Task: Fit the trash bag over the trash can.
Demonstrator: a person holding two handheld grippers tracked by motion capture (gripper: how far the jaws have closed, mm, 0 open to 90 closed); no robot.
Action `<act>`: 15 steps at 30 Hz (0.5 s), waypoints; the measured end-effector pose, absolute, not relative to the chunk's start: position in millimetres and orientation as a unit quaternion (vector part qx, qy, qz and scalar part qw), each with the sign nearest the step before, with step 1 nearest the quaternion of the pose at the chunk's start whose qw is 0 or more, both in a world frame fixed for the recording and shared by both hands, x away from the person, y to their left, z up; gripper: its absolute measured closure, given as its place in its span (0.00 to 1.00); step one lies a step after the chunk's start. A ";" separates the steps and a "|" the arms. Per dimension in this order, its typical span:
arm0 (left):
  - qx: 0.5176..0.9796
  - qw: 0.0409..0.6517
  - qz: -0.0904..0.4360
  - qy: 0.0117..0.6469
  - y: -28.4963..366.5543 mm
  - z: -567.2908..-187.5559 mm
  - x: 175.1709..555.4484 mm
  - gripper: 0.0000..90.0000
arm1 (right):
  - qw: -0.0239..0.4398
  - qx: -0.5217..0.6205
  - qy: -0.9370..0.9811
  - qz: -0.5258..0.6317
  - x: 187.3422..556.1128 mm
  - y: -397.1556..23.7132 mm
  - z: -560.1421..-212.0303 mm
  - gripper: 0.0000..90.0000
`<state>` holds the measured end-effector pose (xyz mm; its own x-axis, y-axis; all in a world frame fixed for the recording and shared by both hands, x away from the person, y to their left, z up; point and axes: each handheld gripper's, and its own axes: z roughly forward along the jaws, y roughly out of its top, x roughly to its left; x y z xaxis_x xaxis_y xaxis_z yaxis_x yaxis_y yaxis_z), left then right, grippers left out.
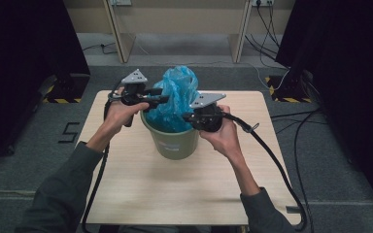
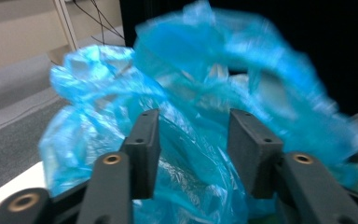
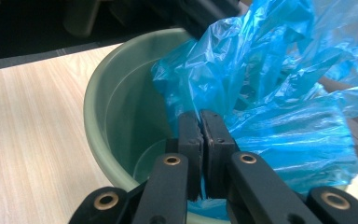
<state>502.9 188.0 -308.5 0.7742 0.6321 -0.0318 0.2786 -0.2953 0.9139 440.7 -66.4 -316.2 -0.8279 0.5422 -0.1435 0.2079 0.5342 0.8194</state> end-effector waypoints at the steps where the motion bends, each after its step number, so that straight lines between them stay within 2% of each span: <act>1: 0.782 0.523 0.170 0.293 191.1 -305.3 501.6 0.56 | 0.195 0.220 0.854 0.430 440.7 -66.4 -316.2 0.98; 7: 0.773 0.532 0.177 0.296 201.1 -290.7 493.5 0.42 | 0.183 0.221 0.861 0.420 446.7 -53.7 -324.4 0.96; 15: 0.776 0.544 0.133 0.289 185.8 -290.5 491.4 0.35 | 0.182 0.212 0.869 0.409 449.8 -37.0 -325.8 0.95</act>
